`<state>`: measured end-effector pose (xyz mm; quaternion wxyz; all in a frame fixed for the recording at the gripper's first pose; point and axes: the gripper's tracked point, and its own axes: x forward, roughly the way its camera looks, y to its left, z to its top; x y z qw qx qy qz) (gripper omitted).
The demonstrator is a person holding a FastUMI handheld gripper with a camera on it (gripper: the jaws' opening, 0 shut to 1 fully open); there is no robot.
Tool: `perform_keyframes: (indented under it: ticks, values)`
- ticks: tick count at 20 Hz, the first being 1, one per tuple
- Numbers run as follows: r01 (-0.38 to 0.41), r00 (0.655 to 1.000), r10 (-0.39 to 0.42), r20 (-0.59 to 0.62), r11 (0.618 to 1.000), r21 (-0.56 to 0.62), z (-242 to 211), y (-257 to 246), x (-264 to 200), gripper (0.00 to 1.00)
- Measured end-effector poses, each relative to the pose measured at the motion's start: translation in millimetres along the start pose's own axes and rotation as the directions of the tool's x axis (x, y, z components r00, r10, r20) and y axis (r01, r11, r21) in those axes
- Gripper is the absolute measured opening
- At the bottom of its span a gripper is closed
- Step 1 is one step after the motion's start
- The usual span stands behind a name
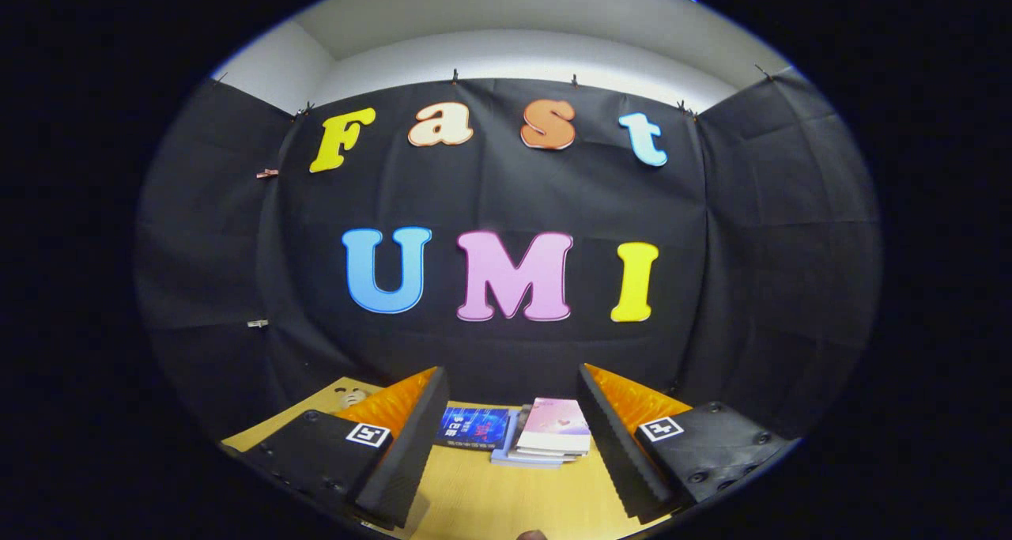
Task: Open the storage box then place both shoes into the box .Put the left shoe in first, then the right shoe, with the right side of both shoes facing outward in a uniform manner.
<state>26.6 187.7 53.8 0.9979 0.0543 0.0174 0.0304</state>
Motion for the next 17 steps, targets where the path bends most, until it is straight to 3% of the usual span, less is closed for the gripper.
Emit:
perform_keyframes:
  ticks: [17]
  values:
    - [0.035,0.996,-0.032,-0.086,0.999,0.024,-34.1,-20.3,-5.4,0.98]
